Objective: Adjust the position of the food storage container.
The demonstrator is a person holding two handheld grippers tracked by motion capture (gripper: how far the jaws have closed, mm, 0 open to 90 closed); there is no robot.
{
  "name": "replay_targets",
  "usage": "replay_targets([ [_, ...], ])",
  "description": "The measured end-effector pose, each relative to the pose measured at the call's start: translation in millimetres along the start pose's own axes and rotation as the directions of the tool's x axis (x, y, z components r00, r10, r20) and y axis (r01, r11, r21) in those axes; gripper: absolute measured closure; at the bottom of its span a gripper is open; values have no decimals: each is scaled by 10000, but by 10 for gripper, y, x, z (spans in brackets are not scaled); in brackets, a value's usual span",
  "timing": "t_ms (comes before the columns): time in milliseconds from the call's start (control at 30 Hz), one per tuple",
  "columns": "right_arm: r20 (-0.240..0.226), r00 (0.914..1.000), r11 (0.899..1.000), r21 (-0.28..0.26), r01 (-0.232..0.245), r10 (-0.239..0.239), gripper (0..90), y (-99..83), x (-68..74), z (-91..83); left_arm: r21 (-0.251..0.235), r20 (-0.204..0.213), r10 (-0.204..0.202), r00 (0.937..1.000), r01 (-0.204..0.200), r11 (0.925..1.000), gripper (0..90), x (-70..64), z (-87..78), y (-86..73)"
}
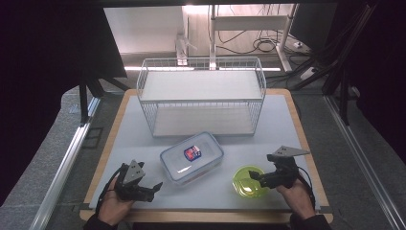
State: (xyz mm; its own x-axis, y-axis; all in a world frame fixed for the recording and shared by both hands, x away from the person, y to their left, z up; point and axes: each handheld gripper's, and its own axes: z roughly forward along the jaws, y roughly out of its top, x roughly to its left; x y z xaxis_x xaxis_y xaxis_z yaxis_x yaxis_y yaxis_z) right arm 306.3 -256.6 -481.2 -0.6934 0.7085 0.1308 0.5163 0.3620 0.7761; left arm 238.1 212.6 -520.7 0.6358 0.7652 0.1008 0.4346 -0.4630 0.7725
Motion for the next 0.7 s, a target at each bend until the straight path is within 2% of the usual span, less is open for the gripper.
replay_targets([
  [167, 225, 9997, 9999, 147, -58, 55, 0, 2, 17, 18, 88, -17, 113, 9999, -113, 9999, 43, -14, -1, 2],
  [267, 165, 9999, 9999, 158, -49, 46, 0, 1, 12, 20, 14, 103, 208, 9997, -209, 9998, 42, -21, -7, 5],
  [433, 92, 9999, 9997, 253, -56, 53, 0, 7, 22, 14, -380, 274, 336, 9991, -325, 9988, 45, -63, -40, 29],
  [500, 230, 9996, 9996, 218, -164, 159, 44, 18, 32, 3, -456, 319, 306, 9990, -291, 9985, 47, -74, -48, 40],
  [533, 272, 9995, 9997, 139, -188, 184, 106, 32, 45, -18, -459, 340, 298, 9990, -282, 9985, 48, -74, -47, 40],
  [600, 356, 9992, 9998, 98, -171, 167, 137, 44, 58, -34, -412, 368, 290, 9989, -275, 9988, 48, -71, -41, 32],
  [700, 390, 9992, 9999, 19, 103, -104, 286, 79, 112, -84, -390, 287, 308, 9991, -296, 9988, 50, -68, -42, 29],
])
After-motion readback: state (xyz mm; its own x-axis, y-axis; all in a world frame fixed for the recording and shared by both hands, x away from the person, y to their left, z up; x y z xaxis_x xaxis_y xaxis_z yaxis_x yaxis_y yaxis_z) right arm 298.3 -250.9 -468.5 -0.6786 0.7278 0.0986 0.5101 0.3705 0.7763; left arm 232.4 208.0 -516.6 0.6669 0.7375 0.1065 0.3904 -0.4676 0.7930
